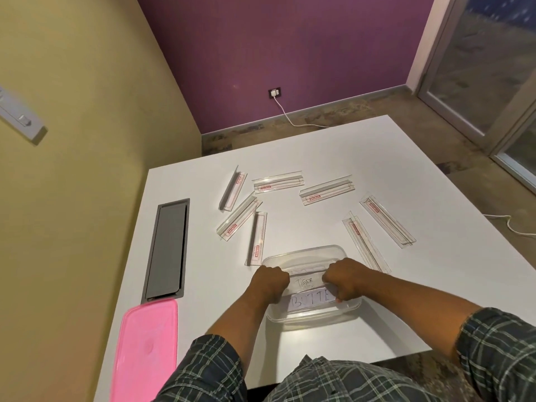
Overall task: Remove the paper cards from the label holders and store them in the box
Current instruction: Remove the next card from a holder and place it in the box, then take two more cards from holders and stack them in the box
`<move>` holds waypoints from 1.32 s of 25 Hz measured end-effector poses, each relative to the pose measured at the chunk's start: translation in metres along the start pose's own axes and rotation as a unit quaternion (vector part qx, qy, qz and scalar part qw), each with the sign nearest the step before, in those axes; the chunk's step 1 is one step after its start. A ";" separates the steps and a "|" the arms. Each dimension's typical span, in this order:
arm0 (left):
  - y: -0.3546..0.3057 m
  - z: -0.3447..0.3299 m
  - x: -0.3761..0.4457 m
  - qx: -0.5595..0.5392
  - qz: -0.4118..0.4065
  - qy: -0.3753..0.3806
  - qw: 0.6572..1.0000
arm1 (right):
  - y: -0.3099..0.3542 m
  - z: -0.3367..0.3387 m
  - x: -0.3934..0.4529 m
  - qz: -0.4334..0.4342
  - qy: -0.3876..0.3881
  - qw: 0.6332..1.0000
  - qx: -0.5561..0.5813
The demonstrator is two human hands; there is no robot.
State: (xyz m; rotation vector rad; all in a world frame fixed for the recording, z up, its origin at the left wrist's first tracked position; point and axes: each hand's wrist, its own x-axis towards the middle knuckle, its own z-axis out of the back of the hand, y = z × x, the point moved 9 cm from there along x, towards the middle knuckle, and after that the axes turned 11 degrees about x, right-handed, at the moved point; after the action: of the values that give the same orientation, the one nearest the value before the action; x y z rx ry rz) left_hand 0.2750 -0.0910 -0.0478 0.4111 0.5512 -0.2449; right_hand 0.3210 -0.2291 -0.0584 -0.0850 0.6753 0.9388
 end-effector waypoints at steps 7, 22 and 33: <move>-0.017 -0.011 -0.003 0.049 -0.019 -0.029 0.998 | 0.019 -0.008 0.007 0.014 0.007 0.997 -0.072; -0.024 0.004 -0.010 -0.041 -0.057 -0.051 0.996 | 0.031 -0.021 0.020 0.052 0.028 0.992 -0.113; 0.131 -0.012 -0.029 -0.414 0.262 -0.169 0.855 | 0.049 0.117 0.064 0.042 -0.250 0.960 0.121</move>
State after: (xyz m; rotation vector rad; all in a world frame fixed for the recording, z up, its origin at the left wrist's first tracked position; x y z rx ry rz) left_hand 0.2886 0.0341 -0.0005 -0.3340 0.1411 0.4462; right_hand 0.3675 -0.1125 0.0083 0.3911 0.3179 0.9050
